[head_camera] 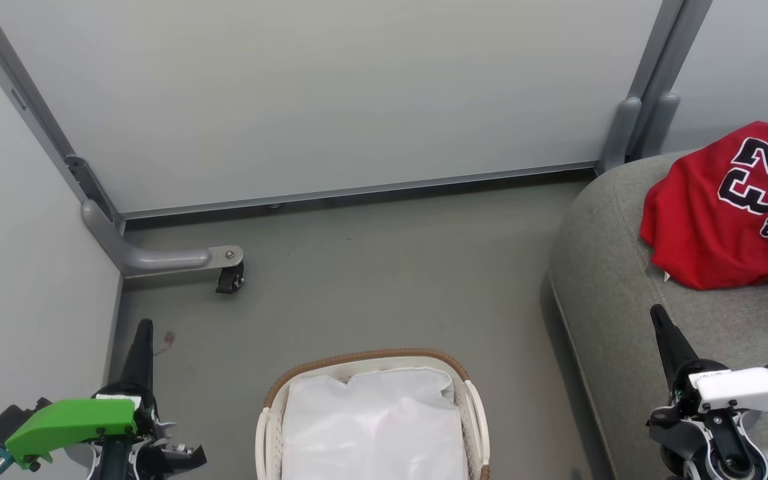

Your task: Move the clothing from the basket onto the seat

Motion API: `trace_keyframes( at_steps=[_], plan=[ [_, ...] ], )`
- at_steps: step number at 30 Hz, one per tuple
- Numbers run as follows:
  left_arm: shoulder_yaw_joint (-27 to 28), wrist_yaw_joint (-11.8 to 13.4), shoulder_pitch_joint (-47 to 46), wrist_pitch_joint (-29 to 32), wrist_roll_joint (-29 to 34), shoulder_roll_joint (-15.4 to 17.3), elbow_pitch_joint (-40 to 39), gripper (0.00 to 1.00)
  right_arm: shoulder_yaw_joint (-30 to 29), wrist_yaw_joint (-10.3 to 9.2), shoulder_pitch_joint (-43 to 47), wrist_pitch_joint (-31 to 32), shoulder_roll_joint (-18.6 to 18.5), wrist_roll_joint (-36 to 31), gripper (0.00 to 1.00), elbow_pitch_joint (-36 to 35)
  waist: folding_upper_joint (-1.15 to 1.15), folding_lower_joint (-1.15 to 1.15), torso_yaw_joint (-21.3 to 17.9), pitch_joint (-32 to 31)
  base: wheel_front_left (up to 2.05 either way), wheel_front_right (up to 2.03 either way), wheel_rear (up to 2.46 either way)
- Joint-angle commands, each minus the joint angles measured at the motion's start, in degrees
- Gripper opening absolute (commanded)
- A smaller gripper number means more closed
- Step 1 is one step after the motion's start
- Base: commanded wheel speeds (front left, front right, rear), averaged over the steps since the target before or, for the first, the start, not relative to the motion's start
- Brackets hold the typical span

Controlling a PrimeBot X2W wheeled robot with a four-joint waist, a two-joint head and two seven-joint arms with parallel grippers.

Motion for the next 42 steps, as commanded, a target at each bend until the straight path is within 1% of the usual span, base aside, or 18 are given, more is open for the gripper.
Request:
trace_keyframes(
  at_steps=[1, 17, 42],
  plan=[
    [0.5, -0.5, -0.9, 0.4, -1.3, 0.4, -0.5, 0.00, -0.2, -0.03, -0.7, 0.4, -0.4, 1.3, 0.00, -0.5, 0.00, 0.00, -0.1, 0.0, 0.00, 0.00, 0.00],
    [1.8, -0.5, -1.2, 2.1, -6.7, 0.3, -1.0, 0.00, -0.3, -0.04, -0.7, 2.0, -0.4, 7.7, 0.00, -0.9, 0.00, 0.00, -0.7, -0.1, 0.00, 0.00, 0.00],
    [2.0, -0.5, -1.1, 2.3, -6.3, 0.0, -1.0, 0.00, -0.3, -0.04, -0.6, 2.0, -0.4, 7.6, 0.00, -0.9, 0.00, 0.00, -0.8, -0.1, 0.00, 0.00, 0.00]
  ],
)
